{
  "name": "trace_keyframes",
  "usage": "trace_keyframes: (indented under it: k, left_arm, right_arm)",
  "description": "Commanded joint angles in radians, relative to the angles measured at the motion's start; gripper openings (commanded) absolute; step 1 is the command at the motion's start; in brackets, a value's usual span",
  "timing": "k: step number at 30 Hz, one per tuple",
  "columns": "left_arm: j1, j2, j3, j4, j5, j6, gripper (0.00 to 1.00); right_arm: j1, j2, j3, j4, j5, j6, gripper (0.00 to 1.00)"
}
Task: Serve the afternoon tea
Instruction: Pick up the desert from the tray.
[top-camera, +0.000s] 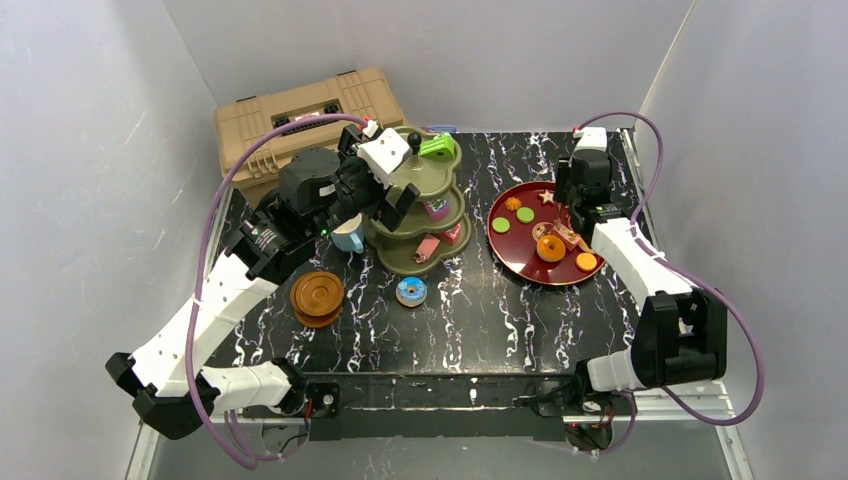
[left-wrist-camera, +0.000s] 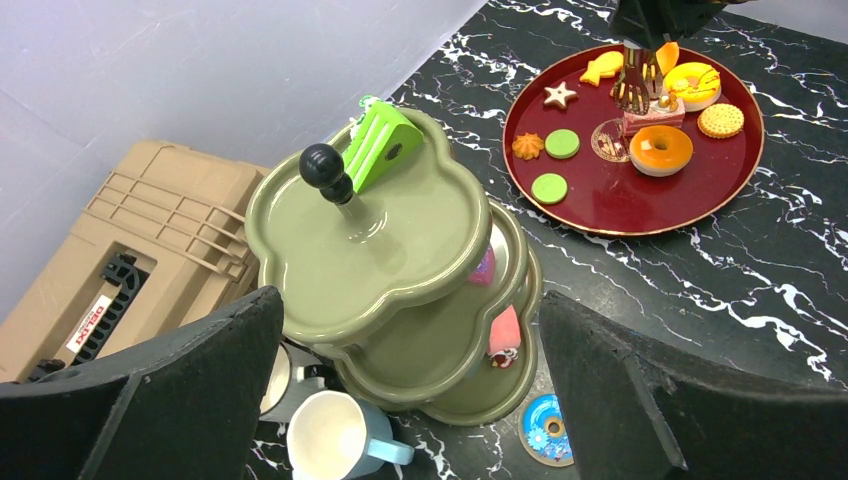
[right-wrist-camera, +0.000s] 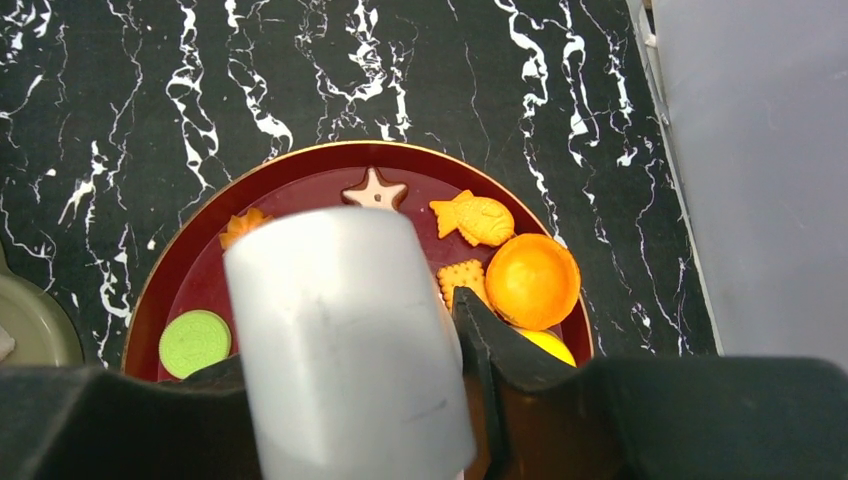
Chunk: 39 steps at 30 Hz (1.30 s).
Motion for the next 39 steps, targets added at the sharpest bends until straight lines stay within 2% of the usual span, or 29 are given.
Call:
trace_keyframes:
  k: [1,14,30,39]
  left_arm:
    - [0.008,-0.023,0.029,0.008,0.007,-0.009,0.98]
    - [0.012,-0.026,0.026,0.015,0.007,-0.009,0.98]
    - [0.022,-0.03,0.026,0.021,0.005,-0.008,0.98]
    - [0.024,-0.03,0.033,0.013,0.01,-0.01,0.98]
  right_arm:
    - [-0.011,0.007,0.062,0.072,-0.028,0.009,0.47]
    - [-0.033,0.043,0.073,0.086,-0.061,0.005,0.54]
    - [-0.056,0.104,0.063,0.102,-0.074,-0.016,0.49]
    - [-0.058,0.062,-0.01,0.079,-0.056,-0.024,0.48]
